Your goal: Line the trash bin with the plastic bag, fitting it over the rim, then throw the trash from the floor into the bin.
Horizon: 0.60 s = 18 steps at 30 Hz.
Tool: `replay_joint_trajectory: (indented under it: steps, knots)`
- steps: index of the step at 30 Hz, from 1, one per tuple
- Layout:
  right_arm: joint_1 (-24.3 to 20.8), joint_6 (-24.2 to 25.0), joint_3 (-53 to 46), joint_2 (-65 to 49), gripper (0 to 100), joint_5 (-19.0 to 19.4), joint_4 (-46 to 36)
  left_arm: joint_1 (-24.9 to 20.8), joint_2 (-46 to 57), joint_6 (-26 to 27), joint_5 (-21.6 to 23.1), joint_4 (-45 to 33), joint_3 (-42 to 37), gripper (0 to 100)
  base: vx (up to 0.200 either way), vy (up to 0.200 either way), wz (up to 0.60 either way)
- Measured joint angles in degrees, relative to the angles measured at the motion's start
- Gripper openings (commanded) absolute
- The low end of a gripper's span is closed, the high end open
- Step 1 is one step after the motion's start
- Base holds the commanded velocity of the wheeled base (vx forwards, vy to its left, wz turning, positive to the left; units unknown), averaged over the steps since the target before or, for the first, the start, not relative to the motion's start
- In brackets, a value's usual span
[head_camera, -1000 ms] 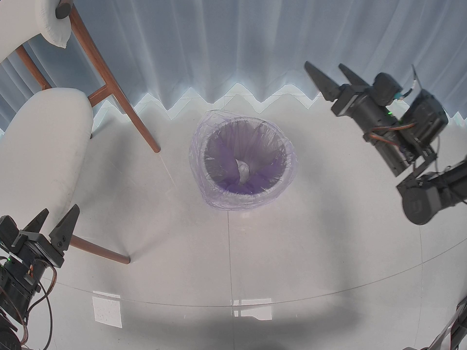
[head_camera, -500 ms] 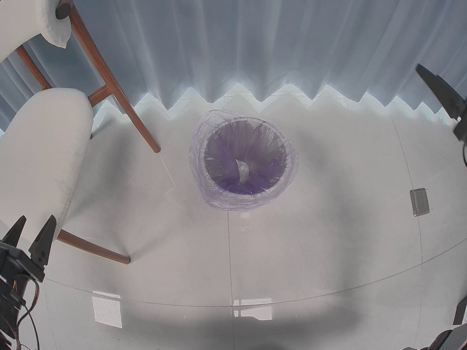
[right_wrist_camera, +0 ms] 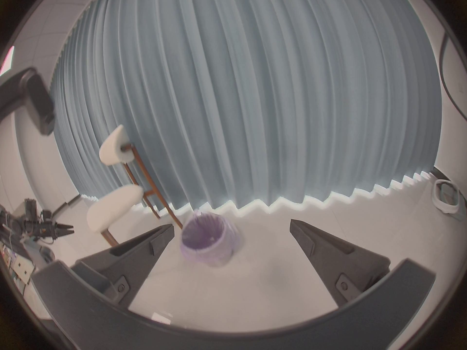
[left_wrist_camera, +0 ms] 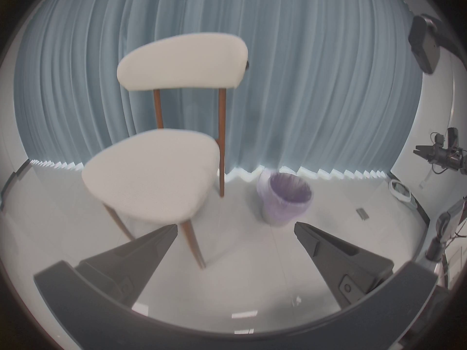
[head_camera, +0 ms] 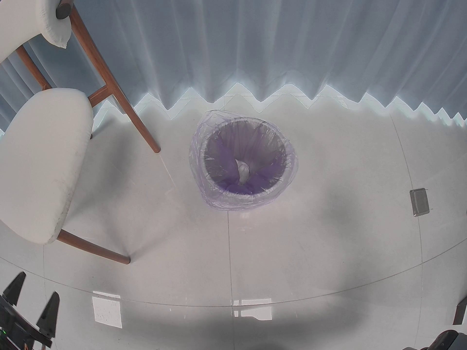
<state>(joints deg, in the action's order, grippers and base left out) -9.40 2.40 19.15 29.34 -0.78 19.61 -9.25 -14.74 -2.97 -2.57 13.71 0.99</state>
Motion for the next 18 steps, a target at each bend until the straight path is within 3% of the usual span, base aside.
replay_joint_trajectory:
  steps: [6,13,18]
  knots:
    - [1.19,-2.47,-6.81,-13.25,100,-0.63,-10.69,-0.34,5.71,0.71,-1.12,-13.51,0.0,100,0.0,0.0,0.0]
    - [1.77,-4.36,-16.41,-21.41,100,-1.16,-15.92,-0.11,8.48,0.57,-2.27,-13.87,0.02,100,0.0,0.0,0.0]
    - [2.88,-2.47,-17.86,-23.17,100,-1.32,-17.9,5.05,9.7,0.29,-2.86,-13.74,0.02,100,0.0,0.0,0.0]
